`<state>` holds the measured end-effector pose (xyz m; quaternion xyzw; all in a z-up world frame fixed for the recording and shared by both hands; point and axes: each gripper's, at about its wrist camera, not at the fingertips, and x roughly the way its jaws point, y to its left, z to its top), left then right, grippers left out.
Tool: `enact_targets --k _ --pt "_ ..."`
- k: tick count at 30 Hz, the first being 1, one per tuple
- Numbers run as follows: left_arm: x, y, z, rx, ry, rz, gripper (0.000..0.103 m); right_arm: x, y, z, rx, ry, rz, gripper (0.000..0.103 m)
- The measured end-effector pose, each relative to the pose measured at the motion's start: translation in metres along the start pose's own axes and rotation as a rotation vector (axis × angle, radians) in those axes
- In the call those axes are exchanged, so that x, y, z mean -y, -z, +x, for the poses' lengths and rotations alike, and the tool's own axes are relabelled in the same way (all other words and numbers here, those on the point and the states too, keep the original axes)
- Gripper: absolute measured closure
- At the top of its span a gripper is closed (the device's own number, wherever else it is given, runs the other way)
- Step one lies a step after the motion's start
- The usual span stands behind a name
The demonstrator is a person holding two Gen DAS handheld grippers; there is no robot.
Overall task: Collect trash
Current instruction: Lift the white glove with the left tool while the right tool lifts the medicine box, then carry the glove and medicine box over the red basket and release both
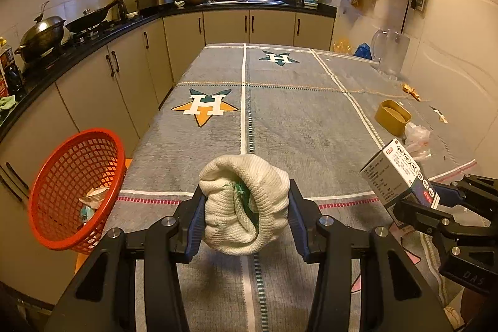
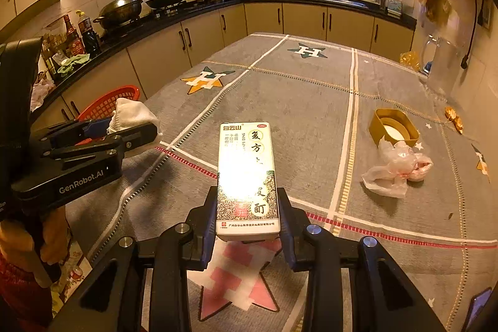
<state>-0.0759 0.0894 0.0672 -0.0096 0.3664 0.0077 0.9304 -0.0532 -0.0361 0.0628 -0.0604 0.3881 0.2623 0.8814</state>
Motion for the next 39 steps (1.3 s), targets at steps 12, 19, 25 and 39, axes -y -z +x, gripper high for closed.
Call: enact_targets --k 12,19,25,39 --pt "-0.012 0.008 -0.043 0.067 -0.014 -0.027 0.057 -0.034 0.002 -0.034 0.049 0.010 -0.053 0.065" --pt "-0.028 0.013 -0.073 0.110 -0.036 -0.054 0.057 -0.055 0.002 -0.051 0.071 -0.017 -0.085 0.065" --pt "-0.054 0.014 -0.080 0.125 -0.066 -0.102 0.057 -0.066 -0.007 -0.048 0.061 -0.051 -0.098 0.065" --pt "-0.157 0.007 -0.055 0.097 -0.191 -0.249 0.057 -0.106 -0.064 0.014 -0.031 -0.144 -0.142 0.065"
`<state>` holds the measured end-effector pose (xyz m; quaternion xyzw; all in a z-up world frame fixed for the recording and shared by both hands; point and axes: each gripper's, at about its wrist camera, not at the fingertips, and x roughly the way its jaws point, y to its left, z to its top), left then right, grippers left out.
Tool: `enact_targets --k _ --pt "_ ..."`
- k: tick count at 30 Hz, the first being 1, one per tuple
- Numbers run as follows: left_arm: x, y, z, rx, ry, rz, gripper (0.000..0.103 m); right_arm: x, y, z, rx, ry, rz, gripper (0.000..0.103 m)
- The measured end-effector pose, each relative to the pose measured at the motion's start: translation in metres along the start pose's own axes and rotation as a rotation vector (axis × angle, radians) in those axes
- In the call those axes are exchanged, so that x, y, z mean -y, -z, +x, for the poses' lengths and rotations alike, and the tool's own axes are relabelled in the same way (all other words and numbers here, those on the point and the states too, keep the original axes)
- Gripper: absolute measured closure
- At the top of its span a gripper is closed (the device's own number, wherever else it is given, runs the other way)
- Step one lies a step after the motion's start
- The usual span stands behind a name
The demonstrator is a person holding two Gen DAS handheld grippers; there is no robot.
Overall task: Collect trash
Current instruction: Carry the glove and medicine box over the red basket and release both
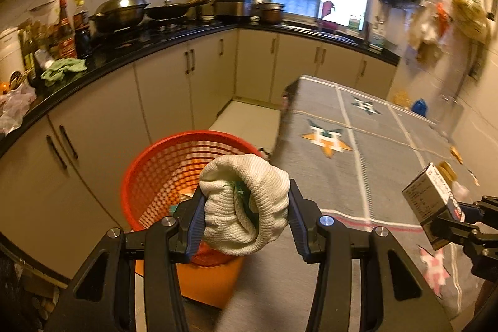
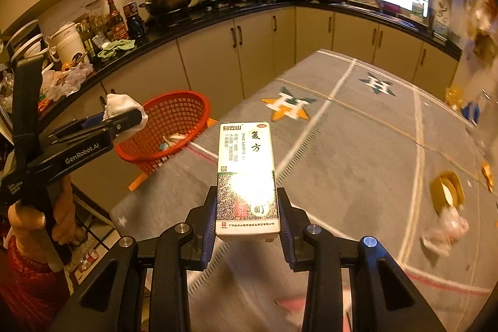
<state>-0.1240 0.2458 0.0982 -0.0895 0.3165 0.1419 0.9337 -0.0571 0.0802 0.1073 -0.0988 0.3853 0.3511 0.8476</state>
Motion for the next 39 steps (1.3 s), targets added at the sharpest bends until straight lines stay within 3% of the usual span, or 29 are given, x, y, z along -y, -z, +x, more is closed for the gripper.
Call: enact_targets --k 14,26,29,39 --pt "-0.056 -0.005 0.060 -0.090 -0.057 -0.059 0.057 -0.055 -0.082 0.089 -0.070 -0.156 -0.029 0.065" --pt "-0.075 -0.004 0.088 -0.132 -0.072 -0.080 0.053 -0.077 -0.110 0.156 -0.151 -0.235 0.001 0.062" --pt "-0.078 -0.004 0.090 -0.139 -0.068 -0.093 0.050 -0.077 -0.114 0.162 -0.159 -0.258 0.018 0.050" --pt "-0.066 -0.003 0.081 -0.125 -0.069 -0.085 0.041 -0.058 -0.104 0.130 -0.098 -0.249 0.044 0.049"
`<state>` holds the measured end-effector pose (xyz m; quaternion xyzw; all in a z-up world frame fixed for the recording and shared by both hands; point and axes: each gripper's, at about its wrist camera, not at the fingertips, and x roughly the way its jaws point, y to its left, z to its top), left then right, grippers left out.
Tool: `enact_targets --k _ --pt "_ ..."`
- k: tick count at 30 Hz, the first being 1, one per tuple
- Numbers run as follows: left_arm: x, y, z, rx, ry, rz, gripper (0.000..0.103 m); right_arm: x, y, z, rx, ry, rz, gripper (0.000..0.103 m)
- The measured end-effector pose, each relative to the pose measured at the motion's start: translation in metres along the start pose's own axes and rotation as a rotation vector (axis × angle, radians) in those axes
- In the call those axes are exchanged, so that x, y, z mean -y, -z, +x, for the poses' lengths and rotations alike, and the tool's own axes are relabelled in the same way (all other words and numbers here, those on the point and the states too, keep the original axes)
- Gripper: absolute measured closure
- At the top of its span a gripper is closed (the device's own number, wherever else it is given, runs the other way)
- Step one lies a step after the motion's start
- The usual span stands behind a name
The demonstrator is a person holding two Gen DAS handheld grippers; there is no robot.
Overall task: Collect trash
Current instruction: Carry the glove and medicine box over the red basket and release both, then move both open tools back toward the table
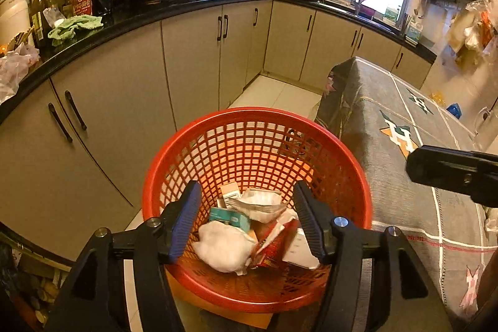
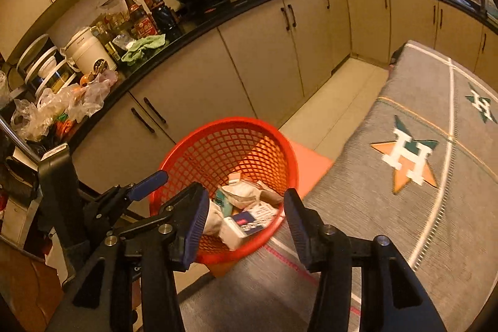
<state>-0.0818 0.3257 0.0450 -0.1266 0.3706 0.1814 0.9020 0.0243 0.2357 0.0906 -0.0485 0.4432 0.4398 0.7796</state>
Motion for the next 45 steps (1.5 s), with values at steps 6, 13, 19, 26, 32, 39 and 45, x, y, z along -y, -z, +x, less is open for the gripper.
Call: enact_targets --k 6,13,19,26,32,39,45 --pt "0.018 0.009 -0.009 0.004 0.001 0.024 0.038 0.010 0.018 -0.020 0.020 0.031 0.012 0.048" --pt "0.043 0.019 -0.017 0.000 0.004 0.062 0.038 0.031 0.039 -0.038 0.025 0.056 0.048 0.047" --pt "0.062 0.024 -0.026 0.006 0.006 0.096 0.038 0.048 0.055 -0.053 0.034 0.069 0.091 0.046" --pt "0.082 0.028 -0.035 0.012 0.015 0.137 0.038 0.063 0.070 -0.072 0.051 0.081 0.117 0.046" --pt "0.098 0.033 -0.042 0.018 0.025 0.170 0.038 0.076 0.083 -0.085 0.062 0.088 0.147 0.046" --pt "0.119 0.039 -0.050 0.021 0.045 0.203 0.038 0.090 0.102 -0.107 0.093 0.106 0.180 0.046" --pt "0.153 0.051 -0.051 0.009 0.086 0.274 0.037 0.125 0.132 -0.136 0.115 0.145 0.270 0.046"
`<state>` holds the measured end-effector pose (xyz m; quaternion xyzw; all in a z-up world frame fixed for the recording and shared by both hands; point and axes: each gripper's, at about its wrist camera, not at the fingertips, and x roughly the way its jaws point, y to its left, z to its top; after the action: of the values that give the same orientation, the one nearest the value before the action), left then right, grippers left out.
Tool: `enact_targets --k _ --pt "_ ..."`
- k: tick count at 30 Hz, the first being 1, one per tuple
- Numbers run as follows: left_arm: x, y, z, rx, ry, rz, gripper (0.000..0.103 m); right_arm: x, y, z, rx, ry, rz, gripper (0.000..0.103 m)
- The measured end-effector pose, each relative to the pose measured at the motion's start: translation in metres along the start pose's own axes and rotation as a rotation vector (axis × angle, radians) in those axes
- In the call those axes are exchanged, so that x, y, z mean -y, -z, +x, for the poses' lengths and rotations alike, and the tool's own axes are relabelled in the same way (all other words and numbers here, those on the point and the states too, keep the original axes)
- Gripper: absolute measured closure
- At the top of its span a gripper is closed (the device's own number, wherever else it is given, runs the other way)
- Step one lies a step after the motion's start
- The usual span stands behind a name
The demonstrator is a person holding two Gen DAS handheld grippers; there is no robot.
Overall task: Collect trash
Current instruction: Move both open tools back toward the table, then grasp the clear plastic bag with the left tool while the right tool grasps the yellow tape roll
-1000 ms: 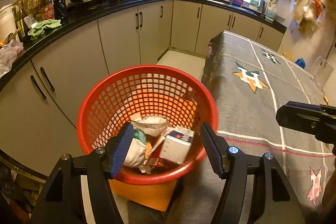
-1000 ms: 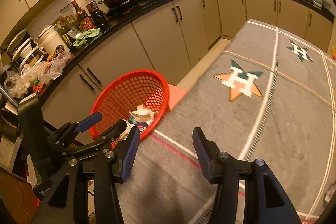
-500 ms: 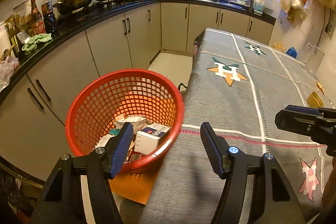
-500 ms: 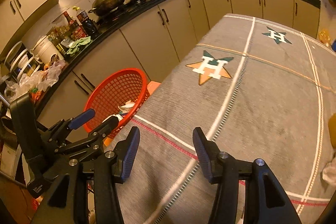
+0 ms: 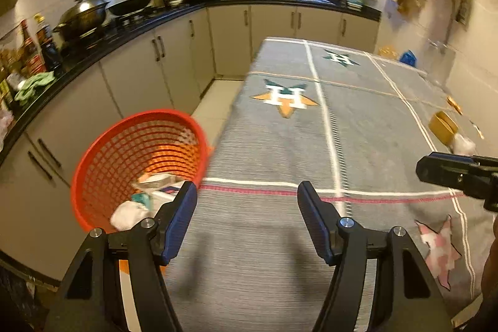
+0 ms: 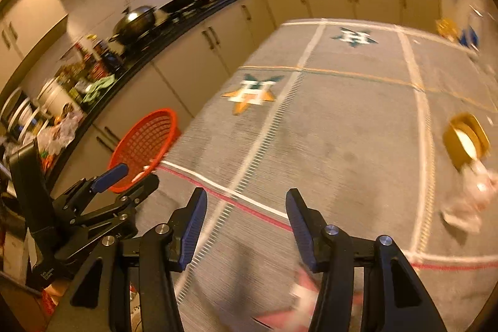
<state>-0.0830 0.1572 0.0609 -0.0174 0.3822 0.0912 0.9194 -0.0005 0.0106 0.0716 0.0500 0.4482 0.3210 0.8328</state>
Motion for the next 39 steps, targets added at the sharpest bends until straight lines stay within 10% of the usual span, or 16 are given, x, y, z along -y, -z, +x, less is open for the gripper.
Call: enact_targets --k 12,22,27,29,30,39 --pt "0.113 -0.024 0.006 -0.072 0.238 0.158 0.036 0.143 0.008 -0.106 0.166 0.230 0.265 0.046" --pt "0.255 -0.046 0.030 -0.110 0.461 0.303 0.028 0.234 -0.025 -0.098 0.114 0.295 0.457 0.046" --pt "0.299 -0.042 0.054 -0.117 0.433 0.371 0.028 0.252 -0.038 -0.091 0.098 0.302 0.473 0.047" --pt "0.308 -0.041 0.065 -0.139 0.430 0.373 0.043 0.256 -0.041 -0.086 0.093 0.285 0.485 0.050" --pt "0.311 -0.041 0.073 -0.173 0.431 0.366 0.069 0.257 -0.043 -0.084 0.094 0.275 0.495 0.050" --pt "0.272 -0.040 0.073 -0.171 0.429 0.302 0.074 0.247 -0.047 -0.046 0.011 0.264 0.434 0.064"
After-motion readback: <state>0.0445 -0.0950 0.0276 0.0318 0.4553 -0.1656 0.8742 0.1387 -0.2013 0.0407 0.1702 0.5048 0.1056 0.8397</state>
